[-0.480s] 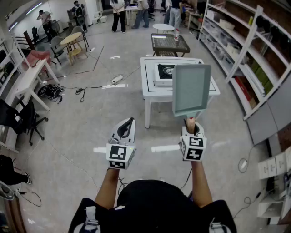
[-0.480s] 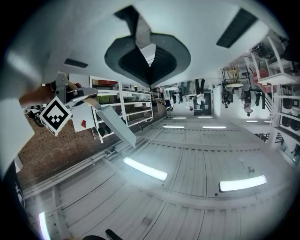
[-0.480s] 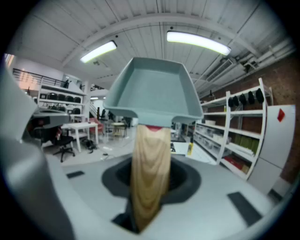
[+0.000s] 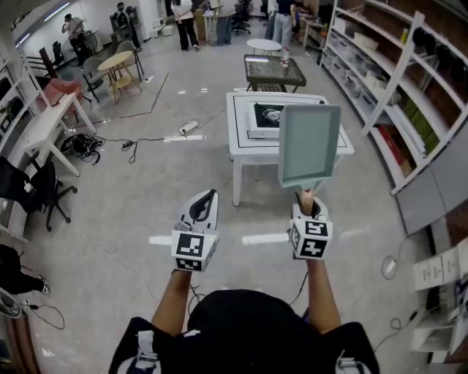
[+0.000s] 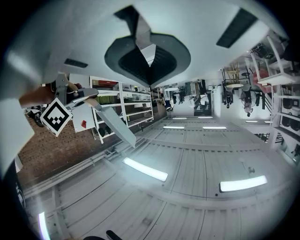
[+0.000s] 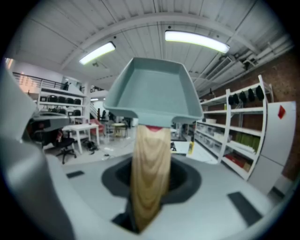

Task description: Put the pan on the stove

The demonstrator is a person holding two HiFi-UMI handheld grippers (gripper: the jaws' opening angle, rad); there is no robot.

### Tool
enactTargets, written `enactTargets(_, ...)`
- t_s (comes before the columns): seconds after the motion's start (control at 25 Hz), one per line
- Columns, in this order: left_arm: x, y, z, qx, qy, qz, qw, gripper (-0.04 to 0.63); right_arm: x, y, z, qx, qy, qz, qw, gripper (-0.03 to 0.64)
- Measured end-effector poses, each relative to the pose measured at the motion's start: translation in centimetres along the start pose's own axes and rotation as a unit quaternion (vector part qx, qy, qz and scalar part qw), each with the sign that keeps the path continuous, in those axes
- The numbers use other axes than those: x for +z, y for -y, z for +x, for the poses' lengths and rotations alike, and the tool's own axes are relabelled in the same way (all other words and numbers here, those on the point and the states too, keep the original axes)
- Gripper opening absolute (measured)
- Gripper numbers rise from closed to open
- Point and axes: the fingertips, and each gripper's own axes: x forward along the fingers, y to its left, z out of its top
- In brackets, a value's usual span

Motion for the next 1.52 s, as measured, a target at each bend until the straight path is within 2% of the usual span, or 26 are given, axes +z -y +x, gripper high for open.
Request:
enactTargets(0.28, -0.6, 1.3, 0.9, 0.005, -0.010, -0.002, 0.9999, 0.025, -0.8, 1.4, 0.3, 0.009, -0.010, -0.002, 1.000, 0.126)
enactTargets(0.56, -0.2, 5.0, 2.9, 0.003, -0.014, -0.001, 0.9999, 0.025, -1.8, 4.9, 0.5, 0.020, -0.017, 0.001, 1.000, 0.124)
enactTargets(0.72, -0.2, 7.2, 3.9, 0.009, -0.016, 0.026, 0.9995, 0.025, -2.7, 7.2, 0.4, 0.031, -0.018, 0.008, 0.999, 0.126)
enactTargets(0.96, 0.3, 6.7, 4.6, 0.038, -0.022, 0.037, 0.9983, 0.025, -3.7, 9.0, 1.0, 0.041, -0.024, 0.016, 0.999, 0.126)
enactTargets(1.24, 0.0, 7.2, 6.8, 0.036, -0.024, 0.043, 0.9982, 0.025, -3.7, 9.5, 2.9, 0.051, -0.024, 0.017, 0.998, 0.126)
enactTargets(1.52, -0.4, 5.3, 10.5, 0.038, -0.019, 0.036, 0.9984, 0.025, -2.7, 10.1, 6.8, 0.051, -0.027, 0.015, 0.998, 0.126)
